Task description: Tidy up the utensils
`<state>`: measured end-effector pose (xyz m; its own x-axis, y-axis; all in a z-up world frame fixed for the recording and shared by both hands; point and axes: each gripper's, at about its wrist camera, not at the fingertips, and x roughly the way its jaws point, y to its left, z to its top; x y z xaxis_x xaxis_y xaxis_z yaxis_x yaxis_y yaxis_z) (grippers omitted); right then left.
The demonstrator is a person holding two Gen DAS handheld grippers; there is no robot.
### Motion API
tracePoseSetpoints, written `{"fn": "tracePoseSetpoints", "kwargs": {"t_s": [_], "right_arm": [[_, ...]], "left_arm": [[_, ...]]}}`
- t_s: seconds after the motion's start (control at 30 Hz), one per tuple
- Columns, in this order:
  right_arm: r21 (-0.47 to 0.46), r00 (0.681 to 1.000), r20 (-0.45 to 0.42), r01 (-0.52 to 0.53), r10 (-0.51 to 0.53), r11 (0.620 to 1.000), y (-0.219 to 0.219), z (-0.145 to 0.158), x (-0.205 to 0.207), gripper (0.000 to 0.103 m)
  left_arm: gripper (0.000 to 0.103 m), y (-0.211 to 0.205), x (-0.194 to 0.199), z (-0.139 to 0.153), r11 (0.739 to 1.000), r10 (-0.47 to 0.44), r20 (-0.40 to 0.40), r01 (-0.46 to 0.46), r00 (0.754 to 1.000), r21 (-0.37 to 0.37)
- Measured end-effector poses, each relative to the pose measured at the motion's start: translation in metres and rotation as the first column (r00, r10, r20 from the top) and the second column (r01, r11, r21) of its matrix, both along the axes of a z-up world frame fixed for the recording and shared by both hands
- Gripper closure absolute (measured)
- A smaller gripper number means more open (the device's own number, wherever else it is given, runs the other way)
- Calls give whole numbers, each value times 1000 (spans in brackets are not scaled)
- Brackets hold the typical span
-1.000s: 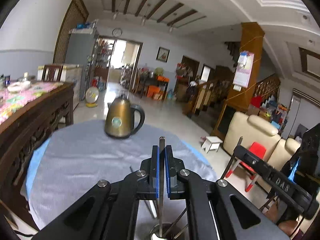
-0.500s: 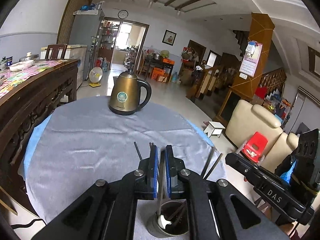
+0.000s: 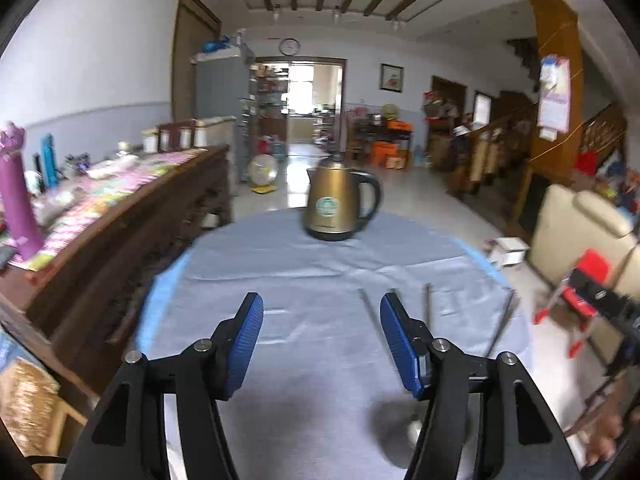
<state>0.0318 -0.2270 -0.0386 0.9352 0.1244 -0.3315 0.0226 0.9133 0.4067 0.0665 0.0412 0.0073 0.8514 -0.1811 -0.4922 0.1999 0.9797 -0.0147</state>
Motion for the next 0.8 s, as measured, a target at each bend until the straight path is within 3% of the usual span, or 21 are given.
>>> {"fn": "tracePoseSetpoints", "kwargs": {"t_s": [0.37, 0.8], "right_arm": [[25, 998, -37, 51, -51, 998, -18, -8, 2, 59], [40, 986, -148, 80, -74, 996, -25, -39, 27, 59]], "left_arm": [[38, 10, 5, -12, 993, 80, -16, -79, 997, 86], [36, 13, 39, -55, 993, 82, -151, -68, 985, 100]]}}
